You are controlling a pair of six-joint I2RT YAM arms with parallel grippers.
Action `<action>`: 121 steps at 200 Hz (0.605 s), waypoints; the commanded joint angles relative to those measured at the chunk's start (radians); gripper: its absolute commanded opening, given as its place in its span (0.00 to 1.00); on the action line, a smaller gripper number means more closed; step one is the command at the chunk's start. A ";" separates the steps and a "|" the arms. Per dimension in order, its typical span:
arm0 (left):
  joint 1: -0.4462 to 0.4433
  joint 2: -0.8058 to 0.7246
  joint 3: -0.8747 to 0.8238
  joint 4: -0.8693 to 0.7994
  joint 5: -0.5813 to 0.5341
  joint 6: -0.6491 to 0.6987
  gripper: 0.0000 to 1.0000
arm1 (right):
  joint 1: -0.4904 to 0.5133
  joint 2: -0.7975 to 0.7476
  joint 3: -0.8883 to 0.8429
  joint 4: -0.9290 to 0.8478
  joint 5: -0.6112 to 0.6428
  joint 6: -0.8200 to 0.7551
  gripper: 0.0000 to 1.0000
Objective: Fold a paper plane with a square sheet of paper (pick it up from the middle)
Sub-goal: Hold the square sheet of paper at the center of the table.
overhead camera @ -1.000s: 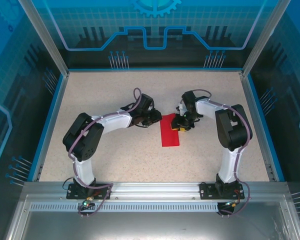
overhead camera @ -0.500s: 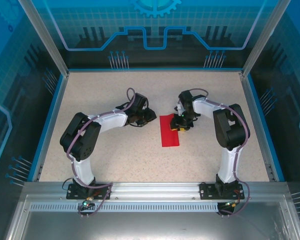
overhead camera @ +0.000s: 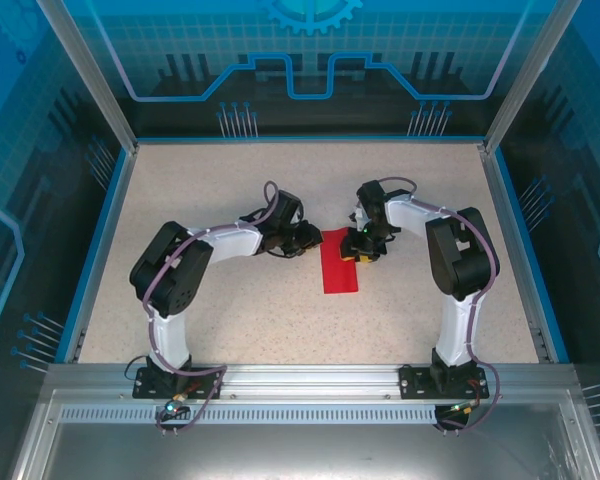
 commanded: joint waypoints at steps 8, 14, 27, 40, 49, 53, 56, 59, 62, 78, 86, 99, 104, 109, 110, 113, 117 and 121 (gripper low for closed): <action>-0.022 0.033 0.027 0.019 0.050 -0.003 0.22 | 0.040 0.145 -0.075 0.034 0.085 -0.012 0.42; -0.026 0.037 0.030 0.019 0.051 -0.003 0.22 | 0.040 0.145 -0.075 0.032 0.086 -0.017 0.43; -0.031 0.050 0.039 0.015 0.052 -0.001 0.22 | 0.042 0.145 -0.075 0.032 0.083 -0.026 0.43; -0.034 0.067 0.060 0.007 0.060 0.006 0.21 | 0.043 0.151 -0.072 0.031 0.083 -0.028 0.43; -0.036 0.079 0.074 0.002 0.066 0.011 0.21 | 0.044 0.156 -0.069 0.029 0.083 -0.031 0.43; -0.038 0.082 0.079 0.000 0.068 0.012 0.20 | 0.045 0.158 -0.068 0.029 0.082 -0.032 0.43; -0.038 0.085 0.082 -0.002 0.068 0.015 0.20 | 0.044 0.158 -0.067 0.030 0.083 -0.032 0.43; -0.040 0.089 0.086 -0.004 0.068 0.017 0.20 | 0.046 0.159 -0.067 0.030 0.084 -0.032 0.43; -0.041 0.091 0.088 -0.005 0.068 0.020 0.20 | 0.047 0.159 -0.067 0.031 0.084 -0.033 0.43; -0.043 0.102 0.108 -0.016 0.068 0.030 0.19 | 0.049 0.162 -0.065 0.030 0.087 -0.035 0.43; -0.044 0.106 0.112 -0.020 0.069 0.032 0.19 | 0.050 0.164 -0.064 0.031 0.086 -0.038 0.43; -0.045 0.113 0.117 -0.020 0.069 0.032 0.18 | 0.053 0.167 -0.061 0.029 0.087 -0.040 0.43; -0.045 0.116 0.117 -0.022 0.068 0.032 0.18 | 0.053 0.168 -0.060 0.028 0.087 -0.041 0.43; -0.046 0.115 0.116 -0.023 0.069 0.034 0.18 | 0.054 0.168 -0.058 0.026 0.089 -0.043 0.43; -0.046 0.116 0.116 -0.023 0.069 0.034 0.18 | 0.054 0.168 -0.058 0.025 0.089 -0.043 0.43; -0.045 0.115 0.115 -0.023 0.068 0.035 0.18 | 0.054 0.170 -0.058 0.026 0.089 -0.043 0.43; -0.046 0.116 0.115 -0.024 0.068 0.035 0.18 | 0.055 0.170 -0.057 0.025 0.090 -0.043 0.43; -0.045 0.117 0.116 -0.025 0.067 0.036 0.18 | 0.054 0.170 -0.057 0.025 0.091 -0.043 0.43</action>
